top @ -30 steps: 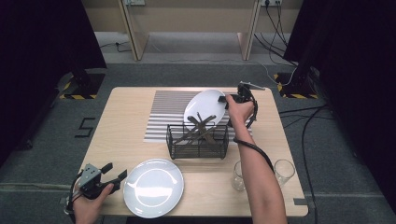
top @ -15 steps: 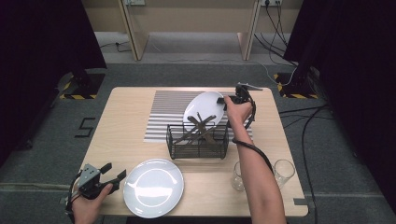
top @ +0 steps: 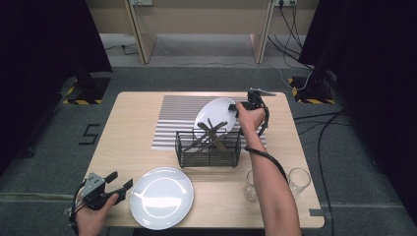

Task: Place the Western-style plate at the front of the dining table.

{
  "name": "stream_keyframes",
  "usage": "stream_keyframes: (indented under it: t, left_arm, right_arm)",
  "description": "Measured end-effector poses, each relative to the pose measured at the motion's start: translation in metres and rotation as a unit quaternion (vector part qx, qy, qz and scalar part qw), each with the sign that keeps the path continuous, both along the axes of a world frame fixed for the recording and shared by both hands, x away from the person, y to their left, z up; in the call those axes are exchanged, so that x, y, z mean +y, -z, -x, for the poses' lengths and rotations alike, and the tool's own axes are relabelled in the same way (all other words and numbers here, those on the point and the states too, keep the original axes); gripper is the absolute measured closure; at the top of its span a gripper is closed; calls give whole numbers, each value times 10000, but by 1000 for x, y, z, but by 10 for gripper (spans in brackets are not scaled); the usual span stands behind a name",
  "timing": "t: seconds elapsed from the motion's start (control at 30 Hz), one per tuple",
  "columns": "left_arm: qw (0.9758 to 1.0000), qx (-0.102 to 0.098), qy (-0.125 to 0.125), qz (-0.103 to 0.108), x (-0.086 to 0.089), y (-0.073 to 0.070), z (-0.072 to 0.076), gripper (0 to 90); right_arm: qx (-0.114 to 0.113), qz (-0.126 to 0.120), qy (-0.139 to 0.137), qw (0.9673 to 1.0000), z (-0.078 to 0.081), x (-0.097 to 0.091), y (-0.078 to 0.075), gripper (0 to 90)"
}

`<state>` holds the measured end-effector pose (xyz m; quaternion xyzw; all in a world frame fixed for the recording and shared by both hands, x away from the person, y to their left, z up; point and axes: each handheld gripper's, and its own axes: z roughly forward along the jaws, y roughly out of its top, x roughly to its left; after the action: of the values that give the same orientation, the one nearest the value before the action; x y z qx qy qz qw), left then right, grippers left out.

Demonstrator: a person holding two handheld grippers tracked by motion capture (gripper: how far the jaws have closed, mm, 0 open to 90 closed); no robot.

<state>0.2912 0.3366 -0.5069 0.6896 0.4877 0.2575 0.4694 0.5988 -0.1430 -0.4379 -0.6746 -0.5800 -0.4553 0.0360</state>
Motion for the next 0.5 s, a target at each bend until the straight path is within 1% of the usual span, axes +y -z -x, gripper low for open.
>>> stream_keyframes:
  t: [0.1, 0.5]
  left_arm:
    - [10000, 0, -1, 2, 0, 0, 0, 279]
    - [10000, 10, 2, -6, 0, 0, 0, 279]
  right_arm:
    - [0, 35, -28, 10000, 0, 0, 2, 833]
    - [46, -35, -82, 9999, -2, 2, 5, 833]
